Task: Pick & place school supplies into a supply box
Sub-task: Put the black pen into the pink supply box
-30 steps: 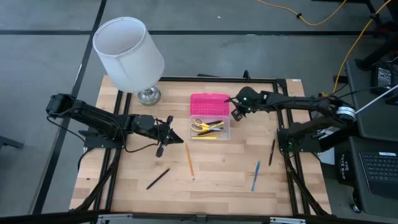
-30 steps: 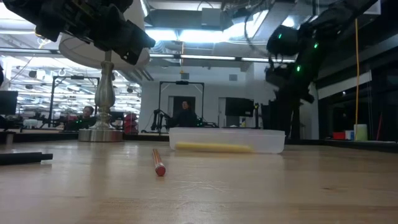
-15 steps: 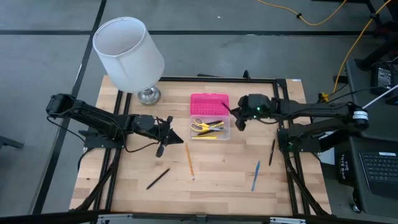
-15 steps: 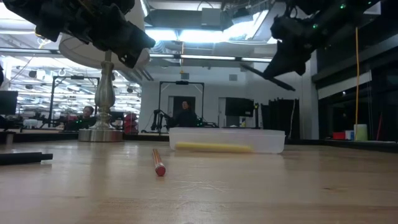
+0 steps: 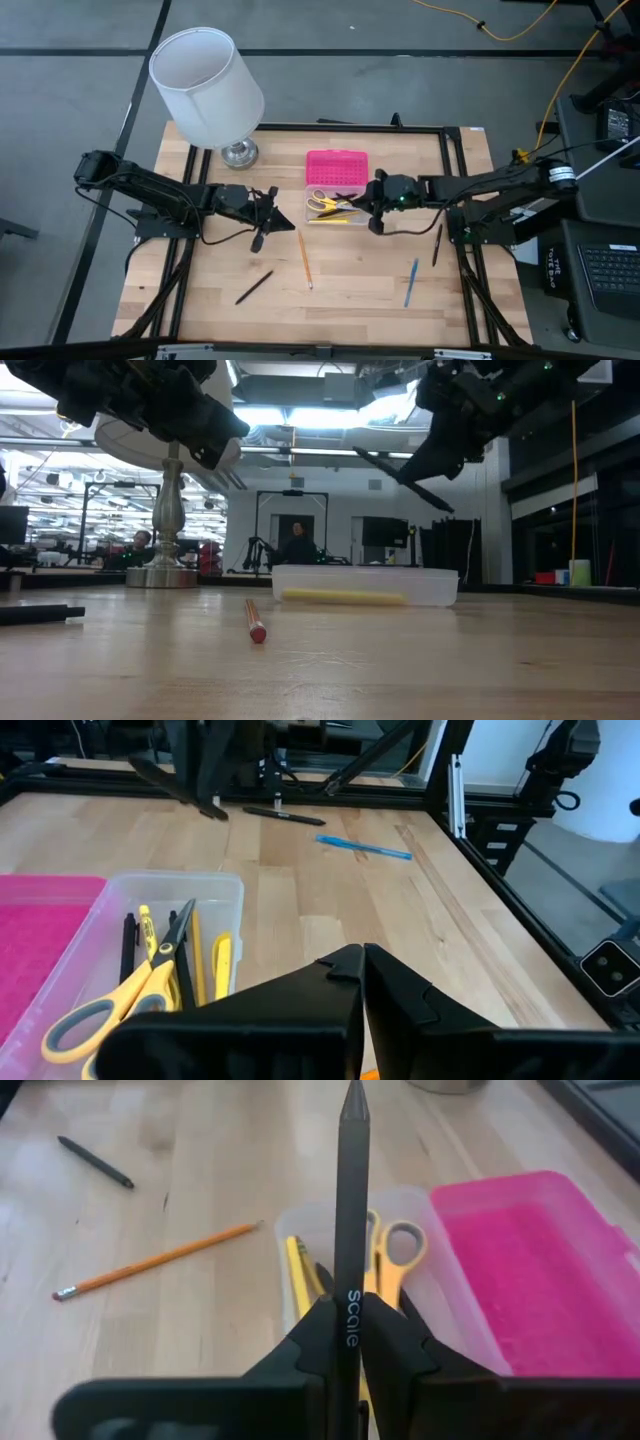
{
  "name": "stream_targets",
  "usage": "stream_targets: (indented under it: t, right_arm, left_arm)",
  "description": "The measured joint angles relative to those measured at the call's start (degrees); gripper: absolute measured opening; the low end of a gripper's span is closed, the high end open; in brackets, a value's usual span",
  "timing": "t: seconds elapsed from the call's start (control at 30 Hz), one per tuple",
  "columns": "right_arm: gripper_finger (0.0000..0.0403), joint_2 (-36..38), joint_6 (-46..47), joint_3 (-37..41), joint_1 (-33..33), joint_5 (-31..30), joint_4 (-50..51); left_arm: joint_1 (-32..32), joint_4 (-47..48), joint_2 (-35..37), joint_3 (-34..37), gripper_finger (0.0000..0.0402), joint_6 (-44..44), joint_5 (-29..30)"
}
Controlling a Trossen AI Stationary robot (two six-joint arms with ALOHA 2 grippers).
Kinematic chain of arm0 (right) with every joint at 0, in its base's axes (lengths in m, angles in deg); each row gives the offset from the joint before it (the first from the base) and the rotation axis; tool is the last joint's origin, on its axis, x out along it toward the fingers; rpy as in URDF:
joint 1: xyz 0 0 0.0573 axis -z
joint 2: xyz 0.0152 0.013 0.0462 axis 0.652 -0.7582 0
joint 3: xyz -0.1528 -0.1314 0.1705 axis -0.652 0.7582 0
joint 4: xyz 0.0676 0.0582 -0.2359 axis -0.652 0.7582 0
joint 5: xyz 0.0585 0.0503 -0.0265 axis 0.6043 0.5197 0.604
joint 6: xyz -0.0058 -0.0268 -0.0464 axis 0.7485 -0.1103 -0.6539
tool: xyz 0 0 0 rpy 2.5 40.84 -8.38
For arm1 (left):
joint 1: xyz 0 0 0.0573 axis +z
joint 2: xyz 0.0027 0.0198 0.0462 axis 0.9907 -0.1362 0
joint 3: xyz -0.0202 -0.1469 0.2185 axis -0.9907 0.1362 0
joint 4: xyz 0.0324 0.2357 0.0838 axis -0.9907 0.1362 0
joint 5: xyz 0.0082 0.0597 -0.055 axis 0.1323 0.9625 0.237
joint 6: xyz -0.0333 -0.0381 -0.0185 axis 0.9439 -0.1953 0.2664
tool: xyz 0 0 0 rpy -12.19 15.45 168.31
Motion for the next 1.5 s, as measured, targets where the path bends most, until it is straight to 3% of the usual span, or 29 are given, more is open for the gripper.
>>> stream_targets:
  t: [0.7, 1.5]
  right_arm:
    - [0.0042, -16.76, -7.19, 0.00, -1.51, -1.66, -13.63]
    - [0.0049, -22.07, -7.23, 0.00, -1.09, -1.64, -13.53]
  left_arm:
    - [0.00, -0.04, -0.01, 0.00, 0.0004, -0.02, 0.02]
    - [0.00, -0.09, -0.01, 0.00, 0.0004, -0.02, 0.02]
